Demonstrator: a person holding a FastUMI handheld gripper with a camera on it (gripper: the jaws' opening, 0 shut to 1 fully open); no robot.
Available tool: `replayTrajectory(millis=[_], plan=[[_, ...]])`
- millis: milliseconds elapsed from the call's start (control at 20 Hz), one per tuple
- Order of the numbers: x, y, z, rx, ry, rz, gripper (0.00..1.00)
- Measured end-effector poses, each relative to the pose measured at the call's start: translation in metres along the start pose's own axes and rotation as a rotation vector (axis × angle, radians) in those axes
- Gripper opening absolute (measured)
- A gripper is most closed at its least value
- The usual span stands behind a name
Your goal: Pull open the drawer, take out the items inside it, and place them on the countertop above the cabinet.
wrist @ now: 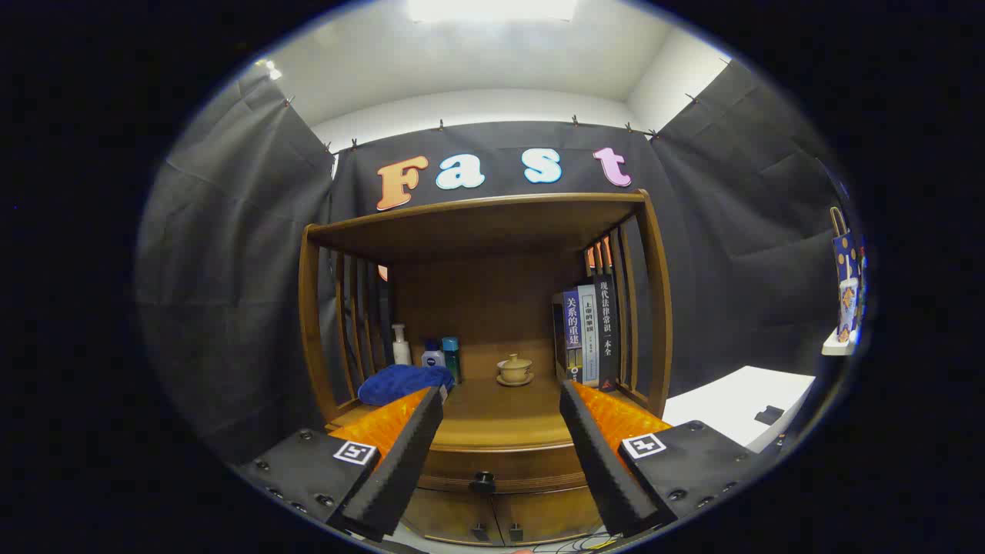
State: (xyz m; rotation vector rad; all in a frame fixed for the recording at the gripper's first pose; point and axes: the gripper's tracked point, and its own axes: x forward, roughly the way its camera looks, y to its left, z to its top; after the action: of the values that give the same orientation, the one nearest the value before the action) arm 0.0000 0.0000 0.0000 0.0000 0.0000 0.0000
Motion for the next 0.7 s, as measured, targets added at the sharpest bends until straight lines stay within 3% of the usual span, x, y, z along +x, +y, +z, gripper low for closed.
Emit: replayTrajectory(millis=[700], plan=[[-0.0034, 0.0080, 0.0021, -0.019, -0.002, 0.013, 1.00]])
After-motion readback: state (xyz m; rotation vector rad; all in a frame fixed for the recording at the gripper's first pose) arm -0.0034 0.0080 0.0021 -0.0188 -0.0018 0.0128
